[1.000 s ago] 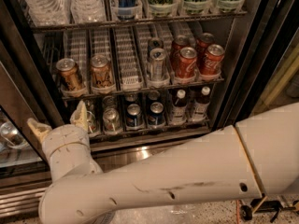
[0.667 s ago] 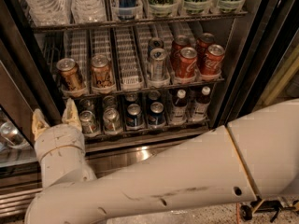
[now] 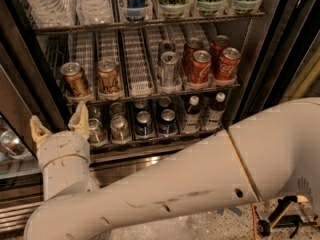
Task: Pick orange can from middle shelf of fridge
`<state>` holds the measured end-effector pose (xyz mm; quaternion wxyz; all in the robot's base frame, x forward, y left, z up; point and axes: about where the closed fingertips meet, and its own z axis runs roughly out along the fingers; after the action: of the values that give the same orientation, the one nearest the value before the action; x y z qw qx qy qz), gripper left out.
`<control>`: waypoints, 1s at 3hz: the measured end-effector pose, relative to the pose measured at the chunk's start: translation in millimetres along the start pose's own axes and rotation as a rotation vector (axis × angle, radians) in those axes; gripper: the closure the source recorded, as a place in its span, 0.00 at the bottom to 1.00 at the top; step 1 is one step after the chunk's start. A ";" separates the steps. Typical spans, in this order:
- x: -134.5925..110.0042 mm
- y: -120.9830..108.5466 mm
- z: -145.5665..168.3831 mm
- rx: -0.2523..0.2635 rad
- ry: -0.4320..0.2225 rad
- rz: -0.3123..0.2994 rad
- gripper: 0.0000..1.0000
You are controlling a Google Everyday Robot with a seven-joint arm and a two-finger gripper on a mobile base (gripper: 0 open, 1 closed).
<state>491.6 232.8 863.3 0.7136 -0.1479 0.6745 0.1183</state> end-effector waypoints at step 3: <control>16.2 -17.1 48.9 0.056 0.044 -0.082 0.37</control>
Offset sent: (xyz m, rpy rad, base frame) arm 0.0654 0.0111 -0.0189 -0.1074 0.0146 -0.0476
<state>544.3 234.5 850.3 0.7065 -0.1577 0.6866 0.0667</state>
